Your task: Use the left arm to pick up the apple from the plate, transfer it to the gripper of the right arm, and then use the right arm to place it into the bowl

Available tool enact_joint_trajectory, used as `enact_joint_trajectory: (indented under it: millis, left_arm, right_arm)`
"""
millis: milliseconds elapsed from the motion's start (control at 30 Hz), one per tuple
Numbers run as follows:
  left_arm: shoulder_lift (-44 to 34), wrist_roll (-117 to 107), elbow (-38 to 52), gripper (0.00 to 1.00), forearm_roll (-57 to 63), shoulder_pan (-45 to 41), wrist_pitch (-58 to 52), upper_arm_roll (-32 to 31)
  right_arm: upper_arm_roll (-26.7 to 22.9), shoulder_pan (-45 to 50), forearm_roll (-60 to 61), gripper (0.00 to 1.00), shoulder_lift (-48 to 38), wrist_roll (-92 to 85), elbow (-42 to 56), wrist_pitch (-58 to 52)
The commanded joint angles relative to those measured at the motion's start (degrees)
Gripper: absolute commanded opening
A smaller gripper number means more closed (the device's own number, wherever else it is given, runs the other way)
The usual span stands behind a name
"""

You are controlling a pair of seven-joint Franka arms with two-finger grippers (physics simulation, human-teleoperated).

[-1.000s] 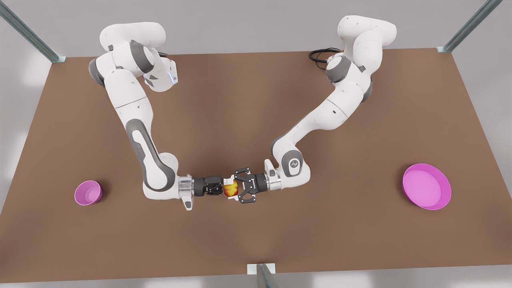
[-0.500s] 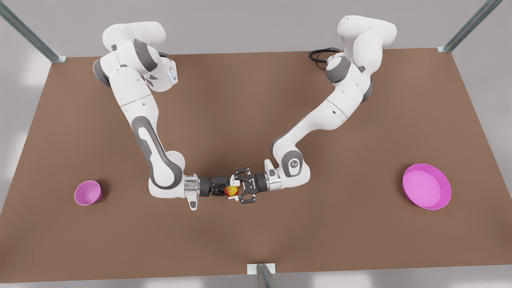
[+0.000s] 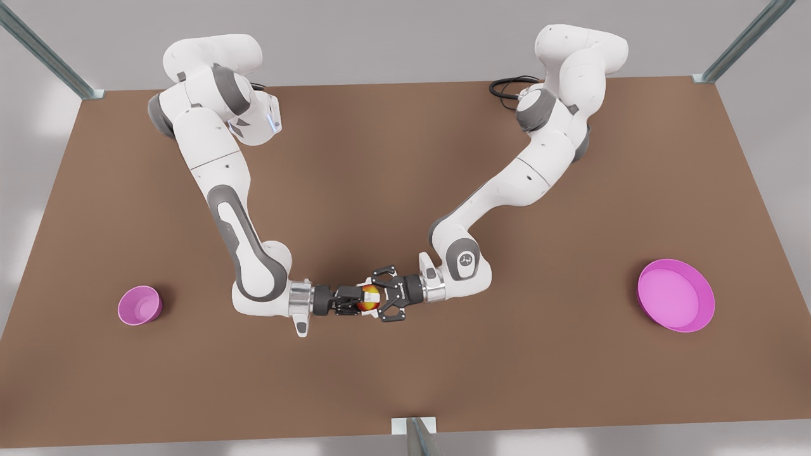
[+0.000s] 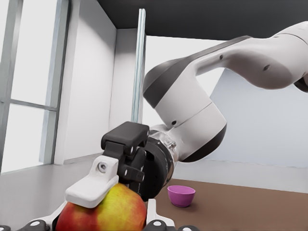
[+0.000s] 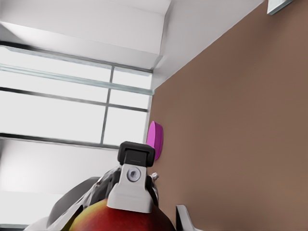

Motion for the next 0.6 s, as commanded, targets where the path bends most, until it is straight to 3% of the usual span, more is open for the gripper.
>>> enact_joint_trajectory:
  millis: [0, 33, 67, 133, 567]
  left_arm:
    - [-0.1, -0.71, 0.02, 0.71, 0.32, 0.01, -0.31, 0.0]
    - [-0.1, -0.71, 0.02, 0.71, 0.32, 0.01, -0.31, 0.0]
    - [-0.02, -0.8, -0.07, 0.94, 0.32, 0.01, -0.31, 0.0]
    - [0.07, -0.8, -0.07, 0.99, 0.32, 0.01, -0.31, 0.0]
    - [-0.37, -0.71, -4.55, 0.99, 1.81, 4.13, -0.93, 0.52]
  right_arm:
    - [0.04, 0.02, -0.23, 0.67, -0.09, -0.04, 0.03, 0.12]
    - [0.04, 0.02, -0.23, 0.67, -0.09, -0.04, 0.03, 0.12]
    - [0.04, 0.02, -0.23, 0.67, -0.09, -0.04, 0.03, 0.12]
    - [0.04, 0.02, -0.32, 0.67, -0.09, -0.04, 0.03, 0.11]
    - [0.04, -0.33, -1.28, 0.67, 0.0, -1.09, -1.02, -0.32]
